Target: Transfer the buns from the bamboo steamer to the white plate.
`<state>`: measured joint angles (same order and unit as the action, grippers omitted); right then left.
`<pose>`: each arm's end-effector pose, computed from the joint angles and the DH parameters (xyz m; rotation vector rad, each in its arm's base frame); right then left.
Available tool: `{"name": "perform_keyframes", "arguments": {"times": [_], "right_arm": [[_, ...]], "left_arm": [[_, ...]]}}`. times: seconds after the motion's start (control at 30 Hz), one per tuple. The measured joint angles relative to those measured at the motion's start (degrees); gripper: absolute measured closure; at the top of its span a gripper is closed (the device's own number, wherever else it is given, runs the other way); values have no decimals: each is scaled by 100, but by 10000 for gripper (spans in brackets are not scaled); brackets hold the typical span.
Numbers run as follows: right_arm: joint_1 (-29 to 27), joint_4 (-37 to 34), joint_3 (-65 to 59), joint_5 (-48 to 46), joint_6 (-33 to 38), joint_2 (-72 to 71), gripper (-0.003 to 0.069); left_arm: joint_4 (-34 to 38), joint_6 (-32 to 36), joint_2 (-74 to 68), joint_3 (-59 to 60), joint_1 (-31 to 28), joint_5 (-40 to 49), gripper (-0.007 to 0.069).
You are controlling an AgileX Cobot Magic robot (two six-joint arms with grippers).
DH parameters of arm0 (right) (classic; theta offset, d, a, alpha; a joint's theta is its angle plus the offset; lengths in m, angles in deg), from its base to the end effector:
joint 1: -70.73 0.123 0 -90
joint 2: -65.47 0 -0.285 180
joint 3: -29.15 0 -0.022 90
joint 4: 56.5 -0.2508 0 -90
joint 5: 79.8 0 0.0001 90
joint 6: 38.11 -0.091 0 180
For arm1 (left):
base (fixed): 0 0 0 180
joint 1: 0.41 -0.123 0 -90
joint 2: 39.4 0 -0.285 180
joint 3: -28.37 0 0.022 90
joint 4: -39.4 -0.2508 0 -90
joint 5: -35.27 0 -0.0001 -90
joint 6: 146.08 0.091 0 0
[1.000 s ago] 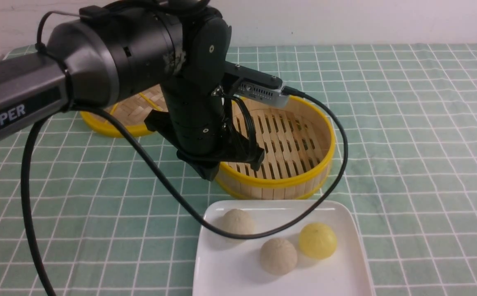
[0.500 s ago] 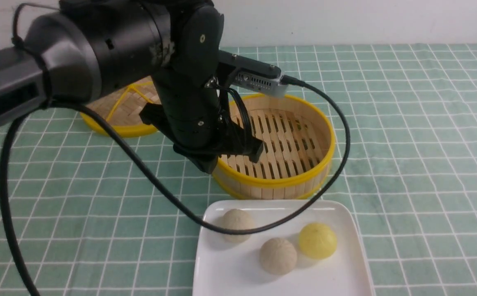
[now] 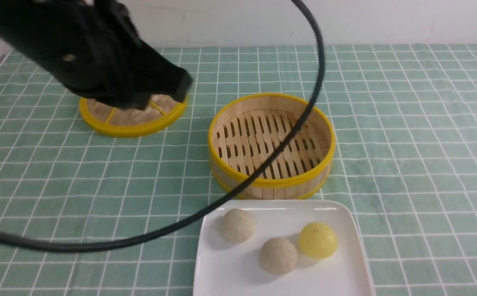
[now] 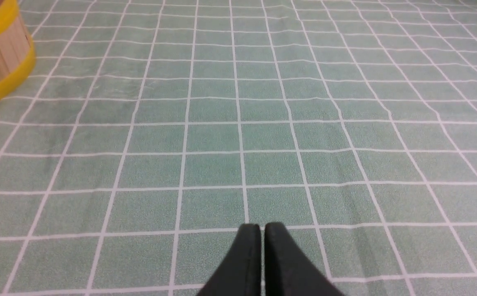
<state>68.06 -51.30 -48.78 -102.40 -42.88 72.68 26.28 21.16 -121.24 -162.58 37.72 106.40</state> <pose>0.0517 -0.0056 0.1743 0.0672 1.8781 -0.0651 0.2044 -0.1356 0.4383 0.5360 2.3844 -0.0930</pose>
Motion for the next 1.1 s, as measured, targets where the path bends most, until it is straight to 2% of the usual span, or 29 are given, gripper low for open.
{"name": "perform_keyframes", "arguments": {"times": [0.17, 0.3, 0.33, 0.4, 0.5, 0.57, 0.63, 0.73, 0.87, 1.1], "right_arm": [[0, 0, 0, 0, 0, 0, 612], [0, 0, 0, 0, 0, 0, 606], [0, 0, 0, 0, 0, 0, 605], [0, 0, 0, 0, 0, 0, 602], [0, 0, 0, 0, 0, 0, 598], [0, 0, 0, 0, 0, 0, 594], [0, 0, 0, 0, 0, 0, 591], [0, 0, 0, 0, 0, 0, 589], [0, 0, 0, 0, 0, 0, 587], [0, 0, 0, 0, 0, 0, 587]], "left_arm": [[-191, -137, 930, 367, 0, 0, 602], [-143, -483, 1955, 1571, 0, 0, 602], [-141, -506, 2007, 1571, 0, 0, 602], [71, -775, 2637, 2456, 0, -35, 602], [289, -1099, 3328, 3542, 0, -702, 602], [298, -1366, 3861, 4304, 0, -1899, 602], [286, -1516, 4157, 4876, 0, -2730, 602], [251, -1599, 4470, 5455, 0, -3523, 599], [130, -1660, 4608, 5893, 0, -3809, 591], [105, -1676, 4608, 5993, 0, -3853, 582]]}}
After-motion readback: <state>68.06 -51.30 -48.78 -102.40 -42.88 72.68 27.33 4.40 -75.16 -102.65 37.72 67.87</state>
